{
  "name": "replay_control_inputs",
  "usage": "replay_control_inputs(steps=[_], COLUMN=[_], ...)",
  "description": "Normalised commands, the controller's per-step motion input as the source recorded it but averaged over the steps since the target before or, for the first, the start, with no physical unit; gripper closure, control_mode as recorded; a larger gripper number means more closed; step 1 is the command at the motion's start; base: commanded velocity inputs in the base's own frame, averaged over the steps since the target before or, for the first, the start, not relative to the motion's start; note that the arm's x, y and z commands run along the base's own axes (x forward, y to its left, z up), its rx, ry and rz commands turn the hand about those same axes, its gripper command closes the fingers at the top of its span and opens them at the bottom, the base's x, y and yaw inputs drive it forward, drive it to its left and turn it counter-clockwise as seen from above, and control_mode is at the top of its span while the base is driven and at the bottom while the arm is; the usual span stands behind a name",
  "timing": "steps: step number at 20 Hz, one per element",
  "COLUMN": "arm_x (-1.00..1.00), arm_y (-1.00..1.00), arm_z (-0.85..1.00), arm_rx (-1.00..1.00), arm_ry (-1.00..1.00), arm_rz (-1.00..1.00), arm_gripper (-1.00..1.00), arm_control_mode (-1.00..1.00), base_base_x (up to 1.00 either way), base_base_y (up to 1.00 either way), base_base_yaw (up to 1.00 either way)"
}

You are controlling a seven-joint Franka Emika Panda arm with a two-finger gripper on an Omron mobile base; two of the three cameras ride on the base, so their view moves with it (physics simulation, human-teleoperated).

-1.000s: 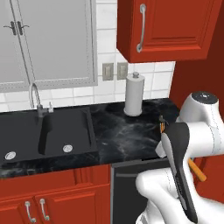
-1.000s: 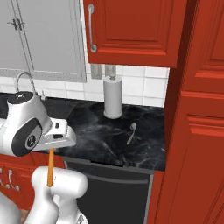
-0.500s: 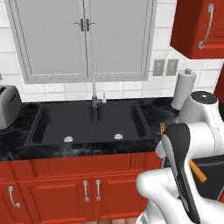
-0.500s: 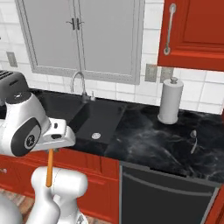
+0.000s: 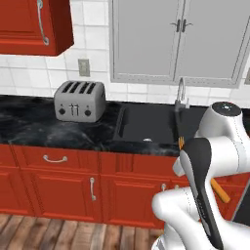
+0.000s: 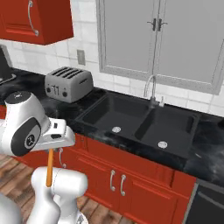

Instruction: Take the fork and place it on the left side of the plate. Then take the spoon and place it on the right side of the plate. Make sure they're directly next to the plate.

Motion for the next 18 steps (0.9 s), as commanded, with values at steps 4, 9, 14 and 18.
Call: replay_control_inputs(steps=[4, 9, 14, 18], arm_x=[0.0, 0.0, 0.0, 0.0], arm_y=[0.0, 0.0, 0.0, 0.0], arm_z=[0.0, 0.0, 0.0, 0.0], arm_rx=[0.0, 0.0, 0.0, 0.0], arm_ry=[0.0, 0.0, 0.0, 0.0], arm_rz=[0.0, 0.0, 0.0, 0.0], arm_gripper=[1.0, 1.0, 1.0, 1.0], arm_control_mode=[1.0, 1.0, 1.0, 1.0], base_base_x=[-0.4, -0.38, -0.15, 0.0], base_base_y=[1.0, 1.0, 0.98, 0.83], base_base_yaw=[0.39, 0.4, 0.41, 0.43])
